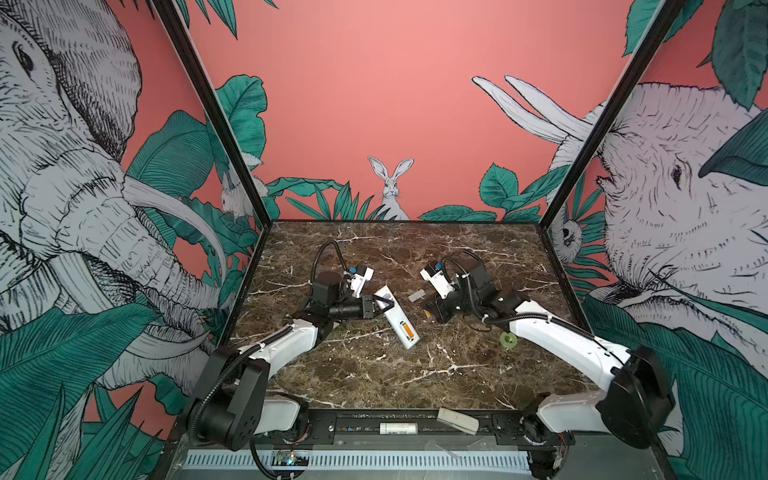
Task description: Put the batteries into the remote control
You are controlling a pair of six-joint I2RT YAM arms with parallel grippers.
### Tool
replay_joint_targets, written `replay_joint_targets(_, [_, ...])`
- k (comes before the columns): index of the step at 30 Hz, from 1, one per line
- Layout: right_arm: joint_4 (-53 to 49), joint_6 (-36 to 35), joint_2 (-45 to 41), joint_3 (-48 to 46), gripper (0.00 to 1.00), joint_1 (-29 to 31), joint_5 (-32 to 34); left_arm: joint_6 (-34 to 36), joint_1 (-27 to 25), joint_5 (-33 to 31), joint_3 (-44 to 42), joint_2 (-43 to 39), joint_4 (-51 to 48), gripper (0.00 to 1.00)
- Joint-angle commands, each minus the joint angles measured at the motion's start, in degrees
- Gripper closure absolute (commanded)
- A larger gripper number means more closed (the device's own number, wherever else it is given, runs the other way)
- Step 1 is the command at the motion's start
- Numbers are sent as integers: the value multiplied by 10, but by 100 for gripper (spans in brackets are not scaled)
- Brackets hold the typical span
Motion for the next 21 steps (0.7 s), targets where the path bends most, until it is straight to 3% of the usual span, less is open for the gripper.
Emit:
replay_joint_targets(1, [86,31,-28,-17,88,23,-11,-77,19,49,-14,9,120,100])
replay_joint_targets(13, [257,41,-36,-84,87,68,-29,-110,33,128,14,14,128,100])
replay_joint_targets(21, [291,38,-31,-96,86,81,-49,-121,44,143,15,12,138,100])
